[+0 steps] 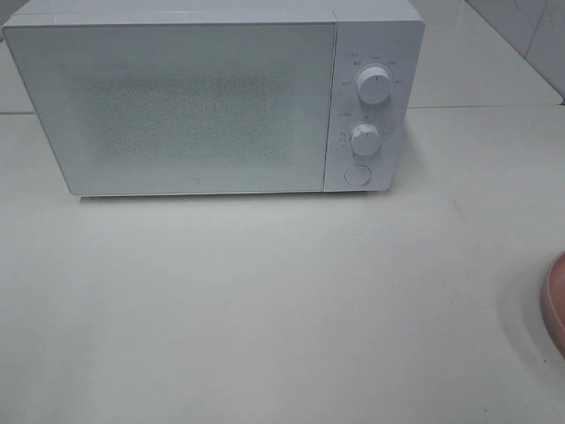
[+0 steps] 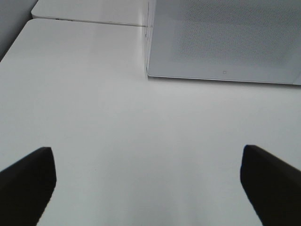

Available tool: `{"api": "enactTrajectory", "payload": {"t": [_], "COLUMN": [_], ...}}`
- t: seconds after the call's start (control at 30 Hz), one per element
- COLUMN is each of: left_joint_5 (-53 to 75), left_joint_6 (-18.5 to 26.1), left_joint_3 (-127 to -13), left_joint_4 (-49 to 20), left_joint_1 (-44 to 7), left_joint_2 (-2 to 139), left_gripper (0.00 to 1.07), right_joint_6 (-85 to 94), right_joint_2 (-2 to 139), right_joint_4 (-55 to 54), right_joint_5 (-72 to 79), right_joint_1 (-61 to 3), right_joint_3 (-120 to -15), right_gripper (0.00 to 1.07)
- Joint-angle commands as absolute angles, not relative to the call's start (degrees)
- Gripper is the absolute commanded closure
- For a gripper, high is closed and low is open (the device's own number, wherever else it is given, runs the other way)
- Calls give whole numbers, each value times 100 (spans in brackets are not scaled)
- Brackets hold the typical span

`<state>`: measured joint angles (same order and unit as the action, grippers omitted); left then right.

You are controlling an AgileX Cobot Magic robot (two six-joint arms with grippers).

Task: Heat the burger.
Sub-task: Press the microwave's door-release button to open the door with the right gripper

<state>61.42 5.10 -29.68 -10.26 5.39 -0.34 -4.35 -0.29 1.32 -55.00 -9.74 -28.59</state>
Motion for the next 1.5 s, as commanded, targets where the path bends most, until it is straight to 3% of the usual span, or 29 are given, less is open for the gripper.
{"api": "enactTrajectory", "payload": {"t": [0.03, 1.5], "left_joint_5": [6148, 6148], "left_joint_6": [476, 476], "left_joint_3": [-2962, -2962], "left_joint_4": [-1077, -1077], "left_joint_1": [544, 544], "left_joint_2": [-80, -80], "left_gripper": [7, 7], "right_joint_6": [-464, -458], "right_joint_2": [-40, 3346], "right_joint_4": [143, 143], "right_joint_5": [-5426, -2670], "right_joint_1": [-963, -963], "right_joint_3": [-2997, -3048], "right_gripper": [36, 36]}}
